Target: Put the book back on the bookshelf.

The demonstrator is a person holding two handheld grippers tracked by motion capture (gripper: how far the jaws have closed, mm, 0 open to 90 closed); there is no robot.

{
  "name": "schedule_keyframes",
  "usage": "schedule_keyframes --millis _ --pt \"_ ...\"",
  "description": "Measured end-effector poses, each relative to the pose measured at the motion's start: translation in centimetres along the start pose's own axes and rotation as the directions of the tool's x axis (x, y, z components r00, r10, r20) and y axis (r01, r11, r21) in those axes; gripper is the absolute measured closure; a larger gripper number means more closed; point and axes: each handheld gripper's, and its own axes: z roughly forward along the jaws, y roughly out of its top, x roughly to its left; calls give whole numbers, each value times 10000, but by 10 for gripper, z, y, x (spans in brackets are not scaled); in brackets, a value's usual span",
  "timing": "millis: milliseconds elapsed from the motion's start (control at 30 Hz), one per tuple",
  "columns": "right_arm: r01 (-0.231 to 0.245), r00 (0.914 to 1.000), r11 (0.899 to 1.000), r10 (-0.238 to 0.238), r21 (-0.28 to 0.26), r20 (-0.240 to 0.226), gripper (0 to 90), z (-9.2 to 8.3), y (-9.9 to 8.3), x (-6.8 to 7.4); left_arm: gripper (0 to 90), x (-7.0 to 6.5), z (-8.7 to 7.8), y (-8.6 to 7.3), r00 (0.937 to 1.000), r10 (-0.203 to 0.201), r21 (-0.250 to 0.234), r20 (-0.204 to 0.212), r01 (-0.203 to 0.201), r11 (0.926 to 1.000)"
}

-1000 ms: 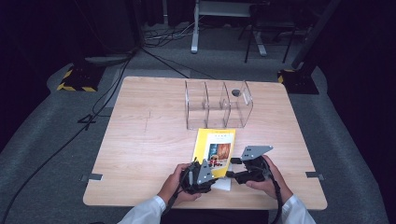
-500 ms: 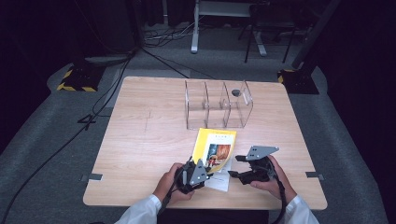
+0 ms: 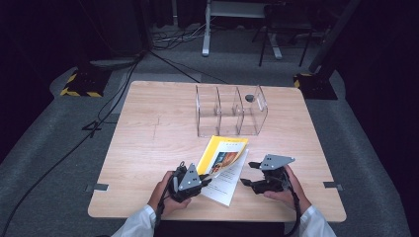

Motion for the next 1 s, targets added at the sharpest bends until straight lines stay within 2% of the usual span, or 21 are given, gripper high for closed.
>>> schedule_keyframes --millis 100,167,233,333,467,667,900,1000 --pt "-76 10000 9998 76 -163 -1 456 10 5 -1 811 2 -3 -3 9999 -97 -34 42 97 9999" --pt "-160 9995 9996 166 -216 279 484 17 9 -3 812 3 -5 -4 10000 -68 38 46 68 10000" --pt "-289 9989 9988 303 -396 344 493 22 12 -6 810 4 -7 -6 10000 -37 108 20 37 9999" --pt "-517 9979 9969 539 -585 359 468 26 14 -11 807 8 -12 -11 9998 -199 104 -8 199 9997" --pt "-963 9911 9908 1043 -955 824 386 25 17 -18 787 13 -19 -17 9996 -287 201 -46 288 9994" --pt "-1317 9842 9795 1476 -1521 982 360 17 18 -25 753 12 -22 -23 9997 -189 556 -150 197 9983" --pt "-1163 9817 9802 1380 -1605 1311 345 21 27 -31 742 14 -27 -24 9994 -318 454 -158 325 9984" --pt "-874 9835 9841 1099 -1549 1435 334 21 30 -28 761 12 -28 -24 9995 -132 530 -276 147 9985"
